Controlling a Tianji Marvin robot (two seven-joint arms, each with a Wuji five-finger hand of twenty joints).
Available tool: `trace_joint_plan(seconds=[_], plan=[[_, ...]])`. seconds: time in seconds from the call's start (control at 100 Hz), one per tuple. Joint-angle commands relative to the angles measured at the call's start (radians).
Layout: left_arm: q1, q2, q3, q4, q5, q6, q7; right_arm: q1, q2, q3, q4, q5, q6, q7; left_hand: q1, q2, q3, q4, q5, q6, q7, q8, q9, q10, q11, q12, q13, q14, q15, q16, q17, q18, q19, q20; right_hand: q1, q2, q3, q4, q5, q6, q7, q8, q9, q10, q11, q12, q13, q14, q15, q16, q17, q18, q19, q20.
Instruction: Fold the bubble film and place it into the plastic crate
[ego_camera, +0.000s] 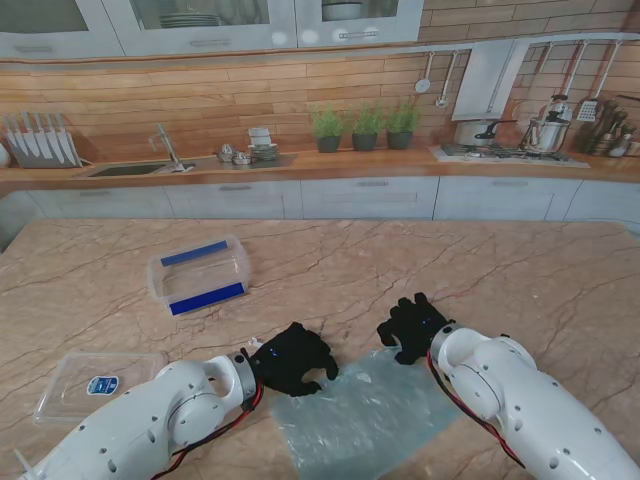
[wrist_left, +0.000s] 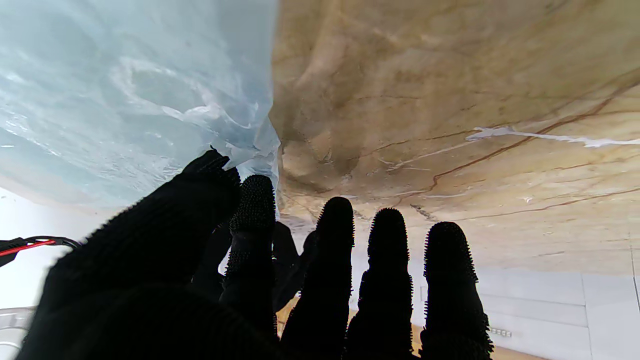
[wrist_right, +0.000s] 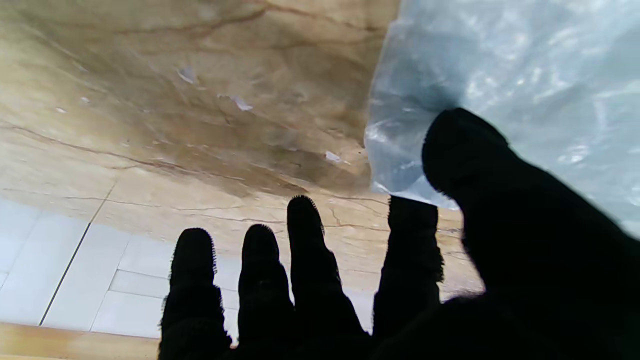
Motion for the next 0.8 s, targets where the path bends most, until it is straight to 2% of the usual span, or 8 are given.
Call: trace_joint_plan(seconds=[0.0, 0.21, 0.4, 0.58, 0.69, 0.77, 0.79], plan=[[0.003, -0.004, 0.002, 0.002, -0.002, 0.005, -0.001, -0.016, -0.005, -0.015, 0.030, 0.024, -0.007, -0.013, 0.013, -0.011, -0.005, -0.017, 0.017, -0.007, 0.028, -0.007, -0.003, 0.008, 0.008, 0.008, -0.019, -0.002, 0.003, 0.000, -0.006, -0.012, -0.007, 0.016, 0.077, -0.022, -0.044, -0.016, 0.038, -0.043, 0.057, 0.041, 0.058, 0.004, 0.035, 0.024, 0.041, -0.001, 0.021, 0.014, 0.009, 0.026, -0.024, -0.012], [0.004, -0.005, 0.001, 0.004, -0.002, 0.008, 0.003, -0.026, -0.021, -0.001, 0.033, 0.143, -0.002, -0.044, 0.012, -0.010, -0.006, -0.018, 0.019, -0.007, 0.030, -0.010, -0.002, 0.008, 0.006, 0.005, -0.020, 0.000, 0.002, -0.001, -0.006, -0.009, -0.004, 0.016, 0.122, 0.028, -0.042, -0.010, 0.035, -0.047, 0.080, 0.094, 0.195, 0.013, 0.071, 0.048, 0.185, 0.016, 0.080, 0.062, 0.058, 0.049, -0.011, -0.022], [0.008, -0.004, -0.004, 0.000, 0.000, 0.016, 0.001, -0.052, -0.046, 0.040, 0.019, 0.335, 0.025, -0.050, 0.008, 0.002, -0.012, -0.019, 0.013, -0.004, 0.025, -0.014, -0.008, 0.008, 0.000, 0.000, -0.027, -0.002, -0.003, -0.005, -0.012, -0.012, -0.008, 0.013, 0.150, 0.051, 0.010, 0.005, 0.023, -0.021, 0.104, 0.157, 0.303, 0.018, 0.076, 0.038, 0.287, 0.036, 0.086, 0.070, 0.099, 0.055, 0.004, -0.038], [0.021, 0.002, -0.029, -0.019, 0.041, 0.028, 0.008, -0.068, -0.063, 0.073, 0.007, 0.501, 0.057, -0.035, -0.001, 0.025, -0.031, -0.010, 0.001, 0.004, 0.013, -0.015, -0.015, 0.009, -0.009, -0.006, -0.030, -0.003, -0.010, -0.010, -0.014, -0.011, -0.013, 0.011, 0.160, 0.047, 0.067, 0.030, 0.018, 0.013, 0.124, 0.204, 0.388, 0.051, 0.116, 0.027, 0.419, 0.078, 0.136, 0.077, 0.199, 0.072, 0.050, -0.046], [0.035, 0.002, -0.048, -0.033, 0.059, 0.037, 0.024, -0.072, -0.079, 0.082, 0.006, 0.615, 0.096, -0.044, -0.006, 0.031, -0.040, -0.006, 0.000, 0.007, 0.007, -0.014, -0.018, 0.012, -0.012, -0.008, -0.032, -0.002, -0.013, -0.011, -0.015, -0.011, -0.014, 0.010, 0.167, 0.033, 0.128, 0.010, 0.008, 0.052, 0.147, 0.215, 0.434, 0.086, 0.181, 0.028, 0.534, 0.124, 0.216, 0.092, 0.310, 0.103, 0.150, -0.060], [0.042, 0.002, -0.057, -0.040, 0.074, 0.041, 0.037, -0.076, -0.088, 0.089, -0.005, 0.689, 0.142, -0.036, -0.009, 0.037, -0.046, -0.003, 0.000, 0.007, 0.003, -0.013, -0.019, 0.011, -0.014, -0.010, -0.033, -0.001, -0.014, -0.011, -0.015, -0.011, -0.015, 0.010, 0.170, 0.036, 0.140, 0.002, 0.005, 0.068, 0.155, 0.214, 0.464, 0.105, 0.210, 0.031, 0.610, 0.155, 0.277, 0.107, 0.378, 0.138, 0.234, -0.068], [0.043, 0.002, -0.059, -0.042, 0.077, 0.042, 0.039, -0.077, -0.089, 0.091, -0.009, 0.705, 0.157, -0.032, -0.010, 0.039, -0.049, -0.003, -0.001, 0.006, 0.002, -0.013, -0.020, 0.010, -0.014, -0.010, -0.033, -0.002, -0.014, -0.012, -0.015, -0.011, -0.015, 0.010, 0.171, 0.040, 0.141, 0.001, 0.000, 0.071, 0.157, 0.215, 0.467, 0.110, 0.220, 0.024, 0.626, 0.160, 0.296, 0.102, 0.384, 0.148, 0.294, -0.132]])
